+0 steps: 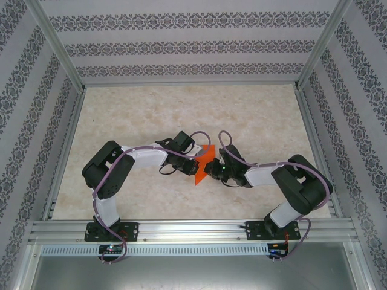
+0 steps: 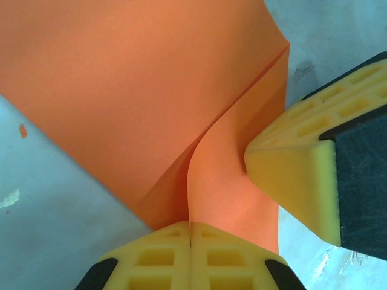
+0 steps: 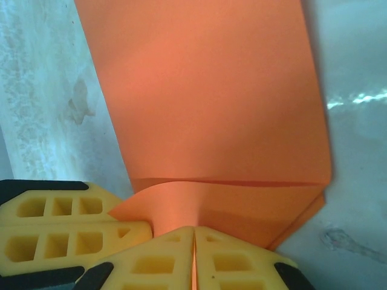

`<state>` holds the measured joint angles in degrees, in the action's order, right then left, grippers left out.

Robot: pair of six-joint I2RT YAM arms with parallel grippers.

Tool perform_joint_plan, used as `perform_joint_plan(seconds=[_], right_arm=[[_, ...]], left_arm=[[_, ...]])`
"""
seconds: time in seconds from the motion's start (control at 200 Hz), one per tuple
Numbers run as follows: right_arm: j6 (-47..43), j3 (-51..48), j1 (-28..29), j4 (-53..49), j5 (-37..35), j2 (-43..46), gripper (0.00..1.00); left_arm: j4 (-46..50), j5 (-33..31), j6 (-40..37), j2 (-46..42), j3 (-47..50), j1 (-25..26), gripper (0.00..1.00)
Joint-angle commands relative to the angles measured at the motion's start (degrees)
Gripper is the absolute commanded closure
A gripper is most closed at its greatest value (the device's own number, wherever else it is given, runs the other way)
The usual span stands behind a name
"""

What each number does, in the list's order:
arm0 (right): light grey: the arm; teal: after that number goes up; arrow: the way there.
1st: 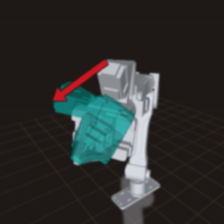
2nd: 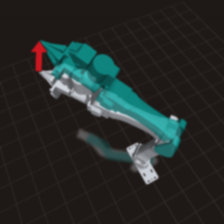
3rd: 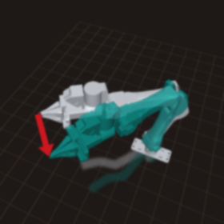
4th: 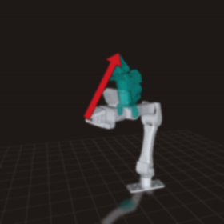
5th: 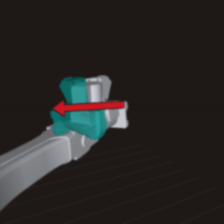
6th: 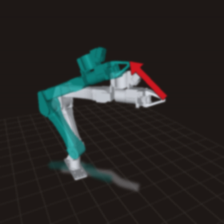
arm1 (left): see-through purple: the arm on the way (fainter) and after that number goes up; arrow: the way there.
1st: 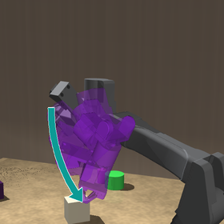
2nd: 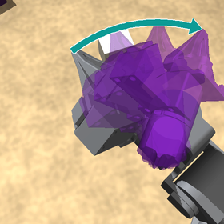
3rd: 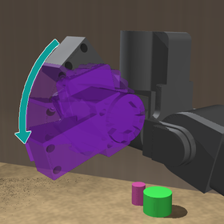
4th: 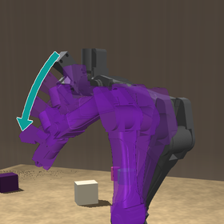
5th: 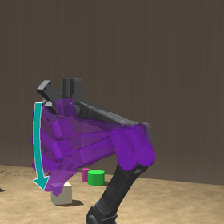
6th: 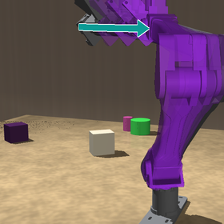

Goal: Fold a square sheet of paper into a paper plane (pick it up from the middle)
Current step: Third fold the triangle at the center of the table.

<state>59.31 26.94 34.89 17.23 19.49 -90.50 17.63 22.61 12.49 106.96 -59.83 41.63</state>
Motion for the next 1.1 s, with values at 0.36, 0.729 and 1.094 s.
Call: perform_joint_plan(seconds=[0.36,0.729,1.094], right_arm=[[-6.0,2.9,-5.7,-8.7,1.29,6.33,0.89],[-8.51,5.23,-5.87,-16.75,-4.0,-1.87,0.9],[-9.38,7.33,-7.91,-15.17,-0.05,5.7,0.9]], left_arm=[[3.82,-3.98,-1.02,4.21,1.37,-0.24,1.0],[3.99,-4.31,-1.11,4.33,1.25,-0.32,1.0],[3.74,-4.16,-1.02,4.09,1.6,-0.49,1.0]])
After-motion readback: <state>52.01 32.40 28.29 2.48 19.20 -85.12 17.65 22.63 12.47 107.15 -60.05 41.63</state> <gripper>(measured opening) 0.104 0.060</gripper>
